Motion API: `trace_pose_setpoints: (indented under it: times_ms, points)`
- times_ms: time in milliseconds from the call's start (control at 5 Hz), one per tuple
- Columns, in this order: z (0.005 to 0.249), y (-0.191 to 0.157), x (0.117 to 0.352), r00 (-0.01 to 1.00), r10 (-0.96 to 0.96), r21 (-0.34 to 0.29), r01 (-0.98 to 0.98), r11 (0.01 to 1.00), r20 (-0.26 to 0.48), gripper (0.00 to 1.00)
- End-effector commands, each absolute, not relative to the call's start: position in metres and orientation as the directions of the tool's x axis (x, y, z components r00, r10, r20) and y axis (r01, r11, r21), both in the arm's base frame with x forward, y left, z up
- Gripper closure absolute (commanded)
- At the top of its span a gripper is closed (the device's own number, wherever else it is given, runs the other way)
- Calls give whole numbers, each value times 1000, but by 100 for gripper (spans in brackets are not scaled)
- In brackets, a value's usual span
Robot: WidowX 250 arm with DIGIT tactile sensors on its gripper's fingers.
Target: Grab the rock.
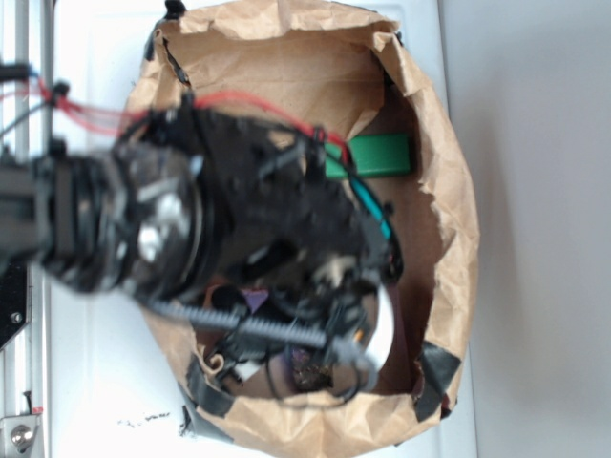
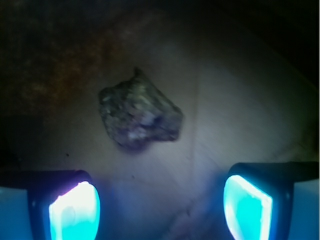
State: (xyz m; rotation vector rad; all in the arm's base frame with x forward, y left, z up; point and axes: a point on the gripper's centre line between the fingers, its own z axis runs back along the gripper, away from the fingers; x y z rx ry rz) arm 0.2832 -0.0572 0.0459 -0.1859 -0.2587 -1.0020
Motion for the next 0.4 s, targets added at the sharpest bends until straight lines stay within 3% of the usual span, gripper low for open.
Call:
trace_pose_setpoints:
  times_ms: [0,200]
  points:
    - [56,-82,287,419,-842,74,881,468,339,0]
    - [52,-91,291,411,-850,95,881,463,330,0]
